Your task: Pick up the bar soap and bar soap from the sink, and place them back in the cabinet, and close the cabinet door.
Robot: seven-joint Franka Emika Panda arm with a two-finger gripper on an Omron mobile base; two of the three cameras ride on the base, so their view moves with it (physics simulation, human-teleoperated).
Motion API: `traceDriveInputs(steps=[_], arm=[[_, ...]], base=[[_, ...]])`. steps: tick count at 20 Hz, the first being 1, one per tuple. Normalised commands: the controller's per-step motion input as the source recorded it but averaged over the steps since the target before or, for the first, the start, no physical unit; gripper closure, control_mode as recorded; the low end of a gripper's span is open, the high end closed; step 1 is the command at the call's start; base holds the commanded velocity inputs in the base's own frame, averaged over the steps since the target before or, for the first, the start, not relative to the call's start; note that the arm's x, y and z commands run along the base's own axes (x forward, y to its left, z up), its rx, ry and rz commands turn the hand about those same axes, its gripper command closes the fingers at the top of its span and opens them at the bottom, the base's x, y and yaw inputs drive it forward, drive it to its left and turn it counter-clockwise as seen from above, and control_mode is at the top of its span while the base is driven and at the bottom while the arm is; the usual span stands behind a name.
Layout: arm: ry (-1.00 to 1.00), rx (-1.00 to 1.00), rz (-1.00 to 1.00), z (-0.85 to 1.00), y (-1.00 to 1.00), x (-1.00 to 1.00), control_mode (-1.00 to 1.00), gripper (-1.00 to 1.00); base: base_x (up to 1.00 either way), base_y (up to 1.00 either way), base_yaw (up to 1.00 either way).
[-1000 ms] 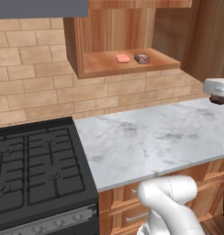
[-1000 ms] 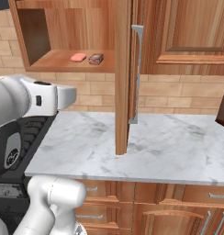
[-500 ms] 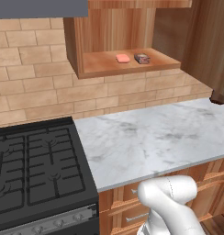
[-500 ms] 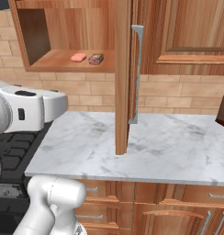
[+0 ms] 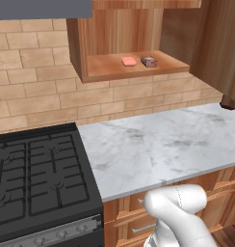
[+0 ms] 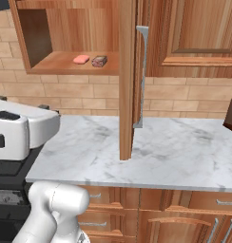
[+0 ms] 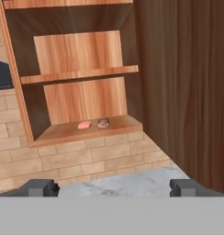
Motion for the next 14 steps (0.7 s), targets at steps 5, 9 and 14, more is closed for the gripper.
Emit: traceDriveInputs(steps=[5, 9, 14], arm=[[0.00, 0.08, -0.01, 0.00, -0.09, -0.31, -1.00, -1.00], [0.00, 0.09, 0.00, 0.00, -0.15, -0.25, -1.00, -1.00], [0.00, 0.10, 0.00, 0.00, -0.14, -0.24, -1.00, -1.00]], base=[[0.00, 0.00, 0.00], [0.00, 0.00, 0.00], [0.00, 0.00, 0.00]])
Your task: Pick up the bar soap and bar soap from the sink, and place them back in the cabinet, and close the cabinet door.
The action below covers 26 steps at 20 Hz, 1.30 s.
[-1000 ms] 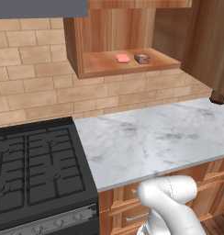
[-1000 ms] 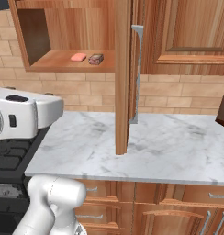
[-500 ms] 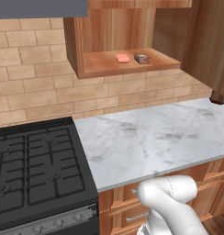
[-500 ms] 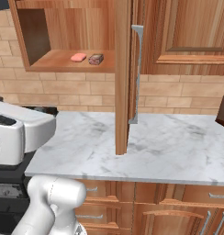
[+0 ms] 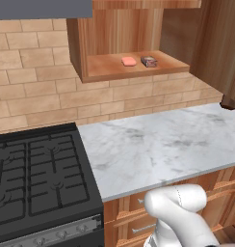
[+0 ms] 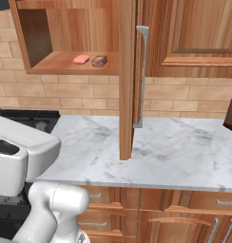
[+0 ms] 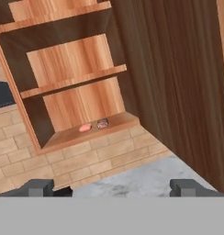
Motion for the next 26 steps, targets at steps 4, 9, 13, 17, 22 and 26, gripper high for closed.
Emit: traceDriveInputs(steps=[4, 9, 13, 17, 22, 26], arm=[[0.00, 0.12, 0.00, 0.00, -0.15, -0.23, -1.00, -1.00], [0.00, 0.10, 0.00, 0.00, -0.16, -0.18, -1.00, -1.00], [0.00, 0.08, 0.00, 0.00, -0.17, -0.18, -1.00, -1.00], [0.00, 0.08, 0.00, 0.00, -0.14, -0.14, -1.00, -1.00], [0.00, 0.06, 0.00, 0.00, -0.09, -0.11, -1.00, -1.00], [0.00, 0.06, -0.01, 0.00, -0.02, -0.04, -1.00, -1.00]], base=[[0.00, 0.00, 0.00], [0.00, 0.00, 0.00], [0.00, 0.00, 0.00], [0.00, 0.00, 0.00], [0.00, 0.00, 0.00], [0.00, 0.00, 0.00]])
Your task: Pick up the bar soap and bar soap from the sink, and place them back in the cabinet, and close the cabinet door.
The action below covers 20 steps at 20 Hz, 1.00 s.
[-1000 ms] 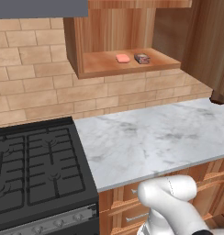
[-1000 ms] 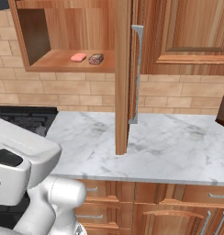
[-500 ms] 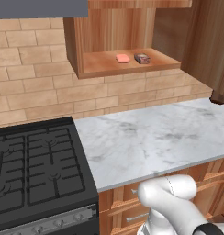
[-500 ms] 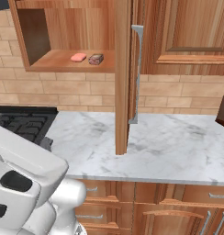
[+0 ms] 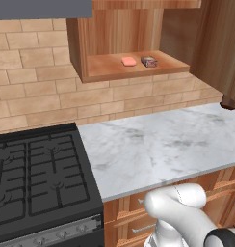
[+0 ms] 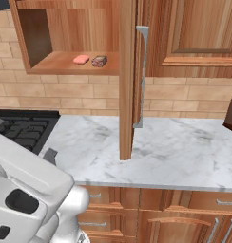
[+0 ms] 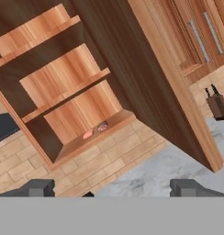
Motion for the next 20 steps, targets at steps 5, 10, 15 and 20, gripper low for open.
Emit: traceDriveInputs(steps=[5, 10, 15, 20], arm=[[0.00, 0.06, -0.02, -0.02, -0.08, 0.00, -1.00, -1.00], [0.00, 0.07, -0.04, -0.21, -0.13, 0.02, -1.00, -1.00], [0.00, 0.07, -0.03, -0.26, -0.19, 0.01, -1.00, -1.00], [0.00, 0.08, -0.02, -0.02, -0.27, 0.11, -1.00, -1.00]], base=[[0.00, 0.00, 0.00], [0.00, 0.00, 0.00], [0.00, 0.00, 0.00], [0.00, 0.00, 0.00]])
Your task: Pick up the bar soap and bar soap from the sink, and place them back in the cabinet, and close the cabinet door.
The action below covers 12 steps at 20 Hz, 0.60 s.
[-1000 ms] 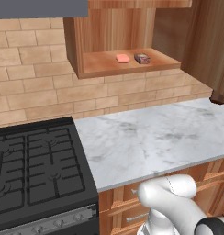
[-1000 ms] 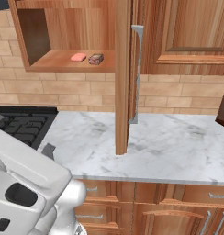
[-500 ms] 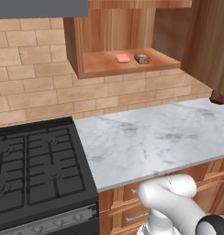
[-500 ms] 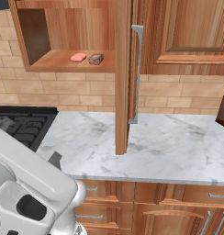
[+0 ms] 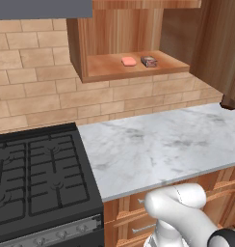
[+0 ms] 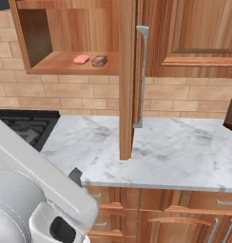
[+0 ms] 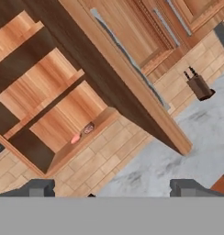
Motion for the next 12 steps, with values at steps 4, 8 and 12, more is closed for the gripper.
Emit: traceDriveInputs(steps=[4, 8, 12], arm=[[0.00, 0.01, 0.00, -0.03, -0.35, 0.23, -1.00, -1.00], [-0.02, 0.00, 0.00, -0.21, -0.27, 0.39, -1.00, -1.00], [-0.04, 0.00, 0.00, -0.21, -0.29, 0.39, -1.00, -1.00]], base=[[0.00, 0.00, 0.00], [0.00, 0.00, 0.00], [0.00, 0.00, 0.00]])
